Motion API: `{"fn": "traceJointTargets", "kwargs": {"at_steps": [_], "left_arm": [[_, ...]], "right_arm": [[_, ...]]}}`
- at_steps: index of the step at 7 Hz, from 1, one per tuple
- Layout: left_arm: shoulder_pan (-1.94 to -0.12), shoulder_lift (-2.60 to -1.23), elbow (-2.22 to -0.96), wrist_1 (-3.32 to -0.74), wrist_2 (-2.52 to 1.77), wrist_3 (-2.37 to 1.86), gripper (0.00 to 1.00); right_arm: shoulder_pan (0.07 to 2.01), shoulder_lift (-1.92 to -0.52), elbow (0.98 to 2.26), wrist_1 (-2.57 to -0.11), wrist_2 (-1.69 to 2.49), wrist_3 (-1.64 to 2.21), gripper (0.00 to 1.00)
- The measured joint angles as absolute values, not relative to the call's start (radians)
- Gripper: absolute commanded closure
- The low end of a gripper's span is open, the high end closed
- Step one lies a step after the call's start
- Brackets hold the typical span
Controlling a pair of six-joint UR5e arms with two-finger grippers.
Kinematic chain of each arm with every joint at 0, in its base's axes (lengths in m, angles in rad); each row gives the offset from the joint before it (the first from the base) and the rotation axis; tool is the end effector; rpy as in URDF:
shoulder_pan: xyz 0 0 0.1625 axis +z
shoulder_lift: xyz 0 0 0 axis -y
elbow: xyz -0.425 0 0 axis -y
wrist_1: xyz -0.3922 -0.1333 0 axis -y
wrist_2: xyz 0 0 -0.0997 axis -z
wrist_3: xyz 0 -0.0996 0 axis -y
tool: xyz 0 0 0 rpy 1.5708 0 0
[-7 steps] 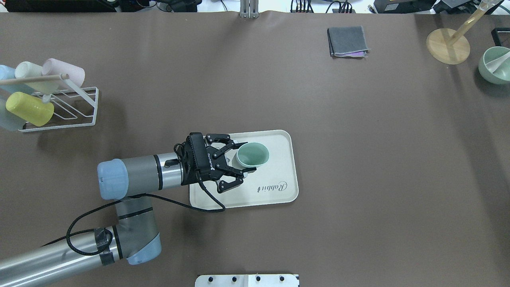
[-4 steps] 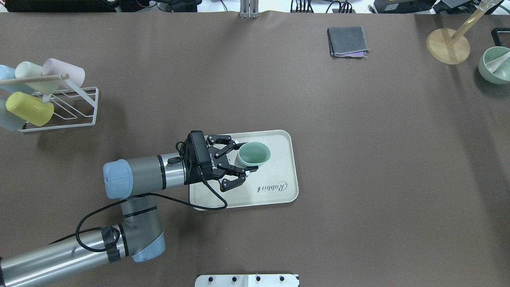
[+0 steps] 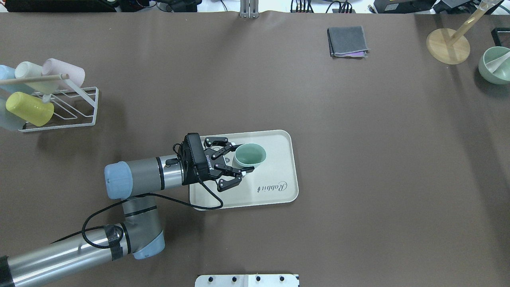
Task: Pick up and place green cup on tray
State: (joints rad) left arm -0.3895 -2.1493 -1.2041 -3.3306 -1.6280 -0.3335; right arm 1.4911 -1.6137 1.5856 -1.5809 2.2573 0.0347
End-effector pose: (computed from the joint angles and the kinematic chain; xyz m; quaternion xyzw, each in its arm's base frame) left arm 0.5699 -0.3719 0.3053 0.5947 0.5840 0.2488 0.4933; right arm 0.0325 -0.4746 0.6789 -0.0372 -0.3349 -0.0148 0.9414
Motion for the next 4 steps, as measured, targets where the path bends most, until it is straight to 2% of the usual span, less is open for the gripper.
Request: {"fn": "traceJointTargets", "kwargs": {"at_steps": [4], "left_arm": [[-0.375,-2.152,-1.176,-3.334,-1.608,-0.334,0.49]], "right_arm": [[1.490,-1.613,1.586,-1.580,2.258,0.038,0.00]]}}
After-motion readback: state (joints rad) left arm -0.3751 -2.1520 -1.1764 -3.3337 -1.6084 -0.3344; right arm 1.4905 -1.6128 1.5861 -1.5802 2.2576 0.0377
